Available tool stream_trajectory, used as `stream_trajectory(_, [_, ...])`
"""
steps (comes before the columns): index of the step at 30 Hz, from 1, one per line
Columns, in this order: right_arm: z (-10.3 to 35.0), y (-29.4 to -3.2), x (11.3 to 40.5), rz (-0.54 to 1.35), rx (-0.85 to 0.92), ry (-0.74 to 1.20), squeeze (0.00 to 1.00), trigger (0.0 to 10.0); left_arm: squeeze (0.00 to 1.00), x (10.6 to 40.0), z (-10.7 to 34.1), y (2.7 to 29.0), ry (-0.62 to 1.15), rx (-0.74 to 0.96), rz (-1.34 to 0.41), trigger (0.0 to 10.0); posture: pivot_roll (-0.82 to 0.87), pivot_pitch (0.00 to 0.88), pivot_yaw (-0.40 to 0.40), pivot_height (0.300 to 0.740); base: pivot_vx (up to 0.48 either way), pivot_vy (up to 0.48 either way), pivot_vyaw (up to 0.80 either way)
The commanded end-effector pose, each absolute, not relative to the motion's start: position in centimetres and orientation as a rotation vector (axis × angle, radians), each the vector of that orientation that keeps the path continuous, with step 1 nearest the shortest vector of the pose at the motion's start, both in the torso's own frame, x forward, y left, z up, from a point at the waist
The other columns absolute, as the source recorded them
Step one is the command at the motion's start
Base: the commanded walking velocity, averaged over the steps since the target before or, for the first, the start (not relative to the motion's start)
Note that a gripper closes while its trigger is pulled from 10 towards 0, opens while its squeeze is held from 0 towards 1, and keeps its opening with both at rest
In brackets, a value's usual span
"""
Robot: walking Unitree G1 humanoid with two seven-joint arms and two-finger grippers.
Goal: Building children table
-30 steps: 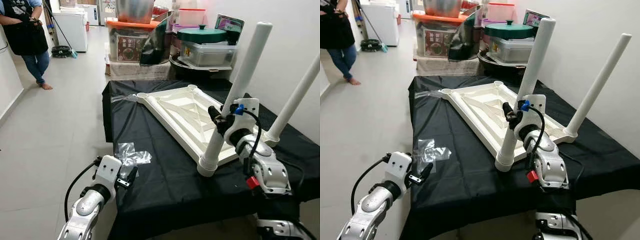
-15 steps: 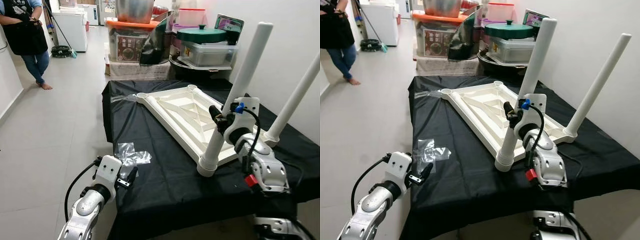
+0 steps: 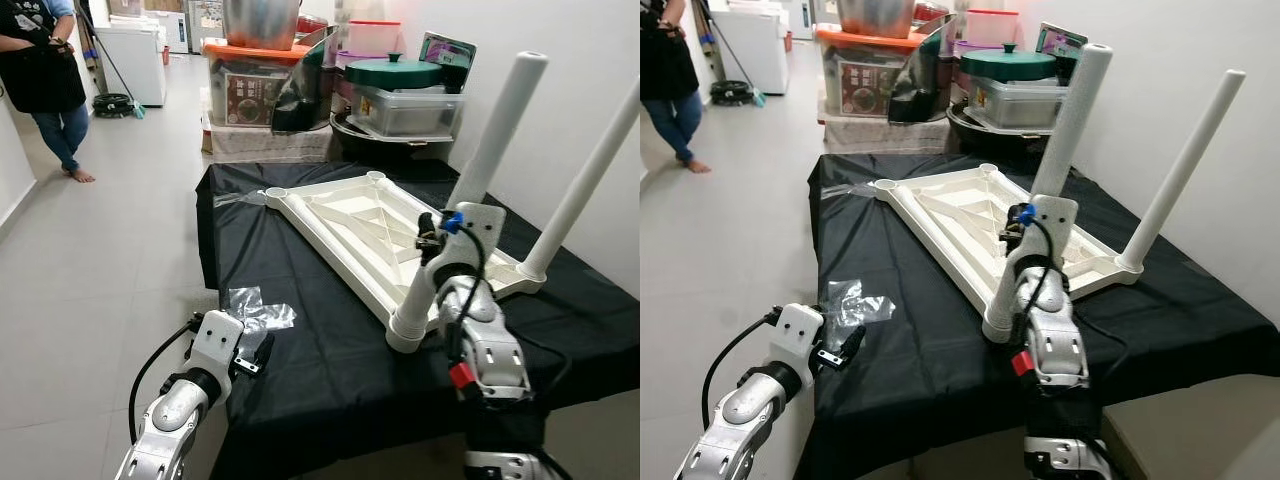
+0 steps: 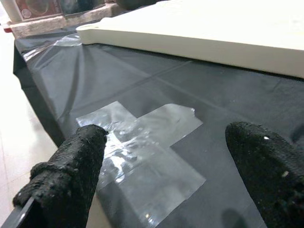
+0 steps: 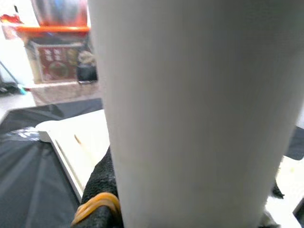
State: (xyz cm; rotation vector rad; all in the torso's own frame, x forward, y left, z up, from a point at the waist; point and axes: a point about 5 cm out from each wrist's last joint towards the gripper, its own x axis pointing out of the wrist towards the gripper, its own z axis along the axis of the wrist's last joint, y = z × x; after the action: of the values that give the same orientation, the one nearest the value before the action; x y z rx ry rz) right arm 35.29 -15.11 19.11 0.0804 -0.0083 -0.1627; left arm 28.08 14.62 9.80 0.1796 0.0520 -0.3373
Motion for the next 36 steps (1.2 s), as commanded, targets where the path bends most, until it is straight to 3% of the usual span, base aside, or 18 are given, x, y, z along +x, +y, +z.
stream_trajectory(1, [10.6,-13.8,34.0,-0.157,0.095,0.379,0.0,0.0,0.0,28.0,9.3,14.2,0.066,0.177,-0.341,10.0,0.03,0.0,-0.094,0.74,0.0,0.0,0.0])
stream_trajectory(13, [10.4,-14.1,34.6,-0.333,0.168,0.392,0.0,0.0,0.0,27.9,9.1,14.2,0.07,0.171,-0.336,10.0,0.03,0.0,-0.104,0.74,0.0,0.0,0.0])
stream_trajectory(22, [11.2,-13.8,34.8,-0.345,0.187,0.356,0.0,0.0,0.0,28.0,9.0,14.1,0.07,0.17,-0.338,10.0,0.03,0.0,-0.1,0.74,0.0,0.0,0.0])
stream_trajectory(23, [11.4,-13.7,34.9,-0.33,0.186,0.356,0.0,4.8,0.0,28.0,9.1,14.1,0.069,0.171,-0.338,10.0,0.03,0.0,-0.1,0.74,0.0,0.0,0.0])
stream_trajectory(26, [11.5,-13.7,35.0,-0.32,0.185,0.357,0.0,4.8,0.0,28.0,9.1,14.1,0.069,0.171,-0.338,10.0,0.03,0.0,-0.1,0.74,0.0,0.0,0.0])
stream_trajectory(27, [11.6,-13.7,35.1,-0.312,0.186,0.355,0.0,10.0,0.0,28.0,9.1,14.1,0.068,0.171,-0.338,10.0,0.03,0.0,-0.098,0.74,0.0,0.0,0.0])
stream_trajectory(36, [12.5,-13.9,35.3,-0.296,0.175,0.334,0.0,10.0,0.0,28.1,9.1,14.0,0.068,0.172,-0.343,10.0,0.02,0.0,-0.094,0.74,0.0,0.0,0.0])
